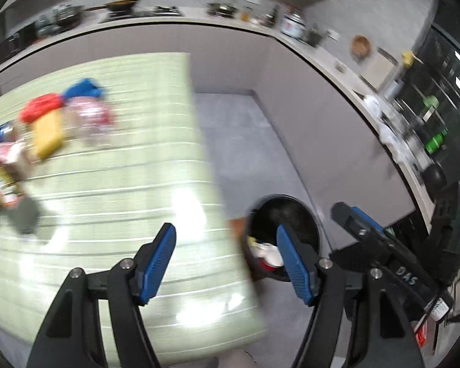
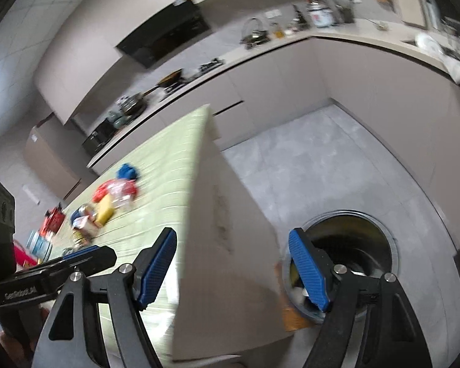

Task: Collect trash
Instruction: 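Move both tools back toward the trash on the island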

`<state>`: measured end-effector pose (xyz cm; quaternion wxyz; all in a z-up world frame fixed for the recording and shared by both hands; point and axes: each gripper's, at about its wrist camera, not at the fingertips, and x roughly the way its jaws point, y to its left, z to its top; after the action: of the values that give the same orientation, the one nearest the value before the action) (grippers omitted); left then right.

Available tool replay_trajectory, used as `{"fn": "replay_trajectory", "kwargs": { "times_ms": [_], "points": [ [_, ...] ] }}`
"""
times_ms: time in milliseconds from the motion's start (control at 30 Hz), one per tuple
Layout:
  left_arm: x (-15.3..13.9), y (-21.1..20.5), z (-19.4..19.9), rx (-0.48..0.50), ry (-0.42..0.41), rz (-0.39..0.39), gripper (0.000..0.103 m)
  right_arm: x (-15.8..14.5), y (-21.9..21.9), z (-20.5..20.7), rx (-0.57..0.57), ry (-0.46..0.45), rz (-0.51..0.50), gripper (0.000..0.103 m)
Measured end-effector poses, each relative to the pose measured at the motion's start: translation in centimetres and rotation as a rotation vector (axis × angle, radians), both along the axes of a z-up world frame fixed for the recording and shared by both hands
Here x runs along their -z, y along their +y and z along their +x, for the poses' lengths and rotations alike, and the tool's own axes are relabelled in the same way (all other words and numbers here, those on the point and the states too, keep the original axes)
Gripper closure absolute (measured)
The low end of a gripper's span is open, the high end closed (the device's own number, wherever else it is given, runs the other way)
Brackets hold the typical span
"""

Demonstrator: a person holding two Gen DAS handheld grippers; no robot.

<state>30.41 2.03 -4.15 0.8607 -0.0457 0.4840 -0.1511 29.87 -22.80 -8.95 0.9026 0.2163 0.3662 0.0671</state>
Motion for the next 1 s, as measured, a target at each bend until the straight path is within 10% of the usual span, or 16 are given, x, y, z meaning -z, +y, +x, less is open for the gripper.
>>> {"fn": "replay_trajectory", "kwargs": {
  "times_ms": [500, 1000],
  "points": [
    [1.5, 24.8, -1.0, -0.286, -0.029, 0.079, 0.033, 0.4, 25.7, 2.8, -0.213, -0.003, -0.018, 0.026],
    [2.5, 29.2, 1.2, -0.366, 0.029, 0.06, 0.033, 3.6, 35.5, 6.4, -0.392, 0.073, -0.092, 0.026]
  ]
}}
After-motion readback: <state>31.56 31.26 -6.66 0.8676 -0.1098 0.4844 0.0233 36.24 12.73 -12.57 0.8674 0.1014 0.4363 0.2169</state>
